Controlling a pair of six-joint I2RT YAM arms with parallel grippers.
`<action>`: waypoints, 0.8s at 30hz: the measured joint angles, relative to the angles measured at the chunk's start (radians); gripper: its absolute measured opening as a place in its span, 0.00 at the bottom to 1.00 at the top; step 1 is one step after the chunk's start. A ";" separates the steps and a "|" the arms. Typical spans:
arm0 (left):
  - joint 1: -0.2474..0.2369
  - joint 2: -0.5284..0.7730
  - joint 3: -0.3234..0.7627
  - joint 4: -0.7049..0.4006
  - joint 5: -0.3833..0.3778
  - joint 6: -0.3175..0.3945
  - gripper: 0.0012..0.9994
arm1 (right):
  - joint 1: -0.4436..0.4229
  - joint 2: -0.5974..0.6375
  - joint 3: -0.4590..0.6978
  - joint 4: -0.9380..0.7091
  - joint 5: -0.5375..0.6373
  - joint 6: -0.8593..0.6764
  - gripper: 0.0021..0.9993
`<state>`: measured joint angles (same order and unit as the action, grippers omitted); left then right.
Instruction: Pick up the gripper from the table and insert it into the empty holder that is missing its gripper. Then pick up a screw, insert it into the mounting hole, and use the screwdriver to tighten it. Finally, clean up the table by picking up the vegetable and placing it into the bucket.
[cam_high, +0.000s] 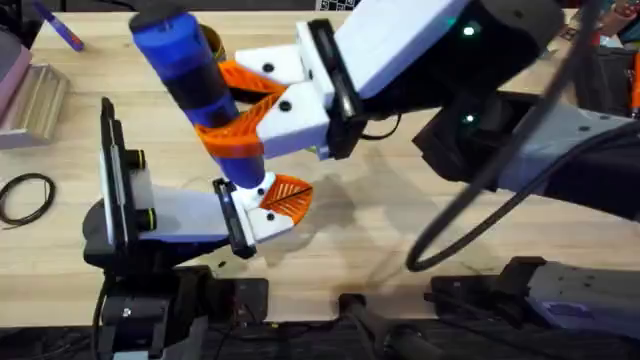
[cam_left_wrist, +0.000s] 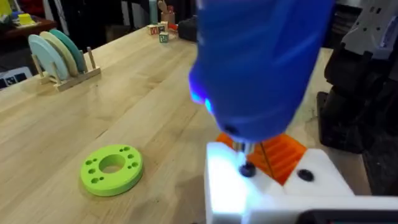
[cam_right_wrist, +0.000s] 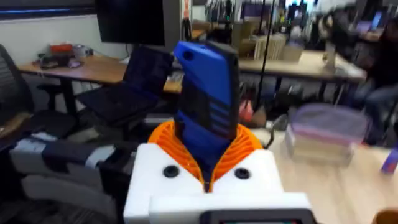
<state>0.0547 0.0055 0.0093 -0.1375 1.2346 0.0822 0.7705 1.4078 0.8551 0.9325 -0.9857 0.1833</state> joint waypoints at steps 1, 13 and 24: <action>0.000 0.000 0.000 0.000 0.000 0.000 0.01 | -0.002 0.000 0.000 0.030 -0.001 0.006 0.02; 0.000 0.000 0.000 0.000 0.000 0.000 0.01 | -0.003 -0.001 0.000 0.066 -0.015 0.040 0.02; 0.000 0.000 0.000 0.000 0.000 0.000 0.01 | -0.003 -0.001 0.000 0.012 -0.030 0.012 0.02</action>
<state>0.0547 0.0055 0.0093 -0.1375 1.2346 0.0822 0.7673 1.4071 0.8551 0.9445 -1.0160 0.1956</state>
